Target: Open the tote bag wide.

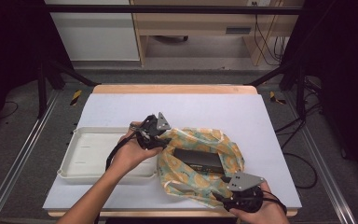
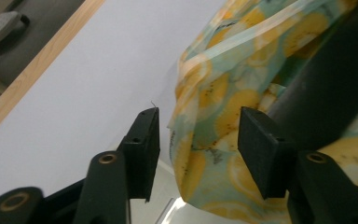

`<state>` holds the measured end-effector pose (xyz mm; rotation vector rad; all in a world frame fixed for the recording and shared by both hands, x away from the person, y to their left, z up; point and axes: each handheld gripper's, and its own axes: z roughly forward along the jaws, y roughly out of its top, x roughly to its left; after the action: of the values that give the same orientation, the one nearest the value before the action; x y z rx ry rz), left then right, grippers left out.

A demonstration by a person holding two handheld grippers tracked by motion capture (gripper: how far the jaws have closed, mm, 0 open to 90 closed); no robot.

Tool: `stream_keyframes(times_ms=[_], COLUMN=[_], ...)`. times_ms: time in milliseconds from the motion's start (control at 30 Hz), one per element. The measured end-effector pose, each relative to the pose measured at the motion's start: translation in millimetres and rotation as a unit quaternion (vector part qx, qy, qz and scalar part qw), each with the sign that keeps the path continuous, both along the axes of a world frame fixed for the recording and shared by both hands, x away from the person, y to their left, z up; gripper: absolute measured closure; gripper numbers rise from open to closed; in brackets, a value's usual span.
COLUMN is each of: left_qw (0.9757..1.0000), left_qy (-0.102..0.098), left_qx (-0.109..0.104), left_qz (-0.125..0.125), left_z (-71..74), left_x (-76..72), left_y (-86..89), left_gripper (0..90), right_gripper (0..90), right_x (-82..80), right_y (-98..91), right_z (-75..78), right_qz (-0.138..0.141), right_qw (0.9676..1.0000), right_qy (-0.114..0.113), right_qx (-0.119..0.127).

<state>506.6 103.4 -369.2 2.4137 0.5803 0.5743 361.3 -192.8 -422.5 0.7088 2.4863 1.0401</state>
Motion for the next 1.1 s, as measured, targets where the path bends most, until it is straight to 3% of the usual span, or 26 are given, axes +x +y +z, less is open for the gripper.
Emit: stream_keyframes(times_ms=[167, 300, 367, 567, 600, 667, 733, 767, 833, 1100], left_qw=[0.9994, 0.9986, 0.9982, 0.9969, 0.9968, 0.9963, 0.9955, 0.9951, 0.9937, 0.9861], left_qy=[0.008, 0.011, 0.013, 0.025, 0.024, 0.025, 0.026, 0.026, 0.029, 0.042], left_qx=[0.007, 0.008, 0.008, 0.005, 0.006, 0.004, 0.008, 0.006, 0.012, 0.034], left_qz=[-0.032, -0.05, -0.058, -0.074, -0.076, -0.082, -0.091, -0.096, -0.108, -0.157], left_z=[5.0, 5.9, 5.5, 1.2, 0.8, 0.0, -0.1, -0.7, -2.1, -17.4], left_x=[-17.9, -29.3, -33.6, -38.8, -39.8, -41.7, -43.7, -44.6, -45.8, -47.3], left_y=[0.7, -1.1, -2.3, -3.9, -4.0, -4.6, -5.8, -7.0, -10.0, -22.3], left_gripper=[37.6, 30.8, 26.9, 21.4, 21.1, 20.9, 20.3, 20.2, 19.5, 13.0], right_gripper=[33.9, 31.0, 29.0, 28.2, 31.6, 54.8, 77.7, 83.3, 88.3, 88.2], right_x=[14.1, 34.4, 47.1, 84.8, 90.0, 97.5, 101.0, 102.5, 106.1, 114.2], right_y=[-5.6, -13.1, -16.3, -19.0, -19.8, -22.0, -24.4, -25.6, -28.2, -29.2], right_z=[17.7, 32.1, 34.4, 22.4, 19.8, 15.9, 16.7, 18.6, 23.8, 31.8], right_qz=[-0.033, -0.08, -0.11, -0.148, -0.154, -0.154, -0.146, -0.142, -0.147, -0.143], right_qw=[0.9993, 0.9965, 0.9938, 0.9887, 0.9875, 0.9869, 0.9881, 0.9886, 0.9879, 0.9882], right_qy=[-0.012, -0.024, -0.016, 0.015, 0.02, 0.028, 0.021, 0.019, 0.009, 0.003], right_qx=[0.013, 0.008, 0.004, -0.019, -0.028, -0.039, -0.041, -0.044, -0.048, -0.055])
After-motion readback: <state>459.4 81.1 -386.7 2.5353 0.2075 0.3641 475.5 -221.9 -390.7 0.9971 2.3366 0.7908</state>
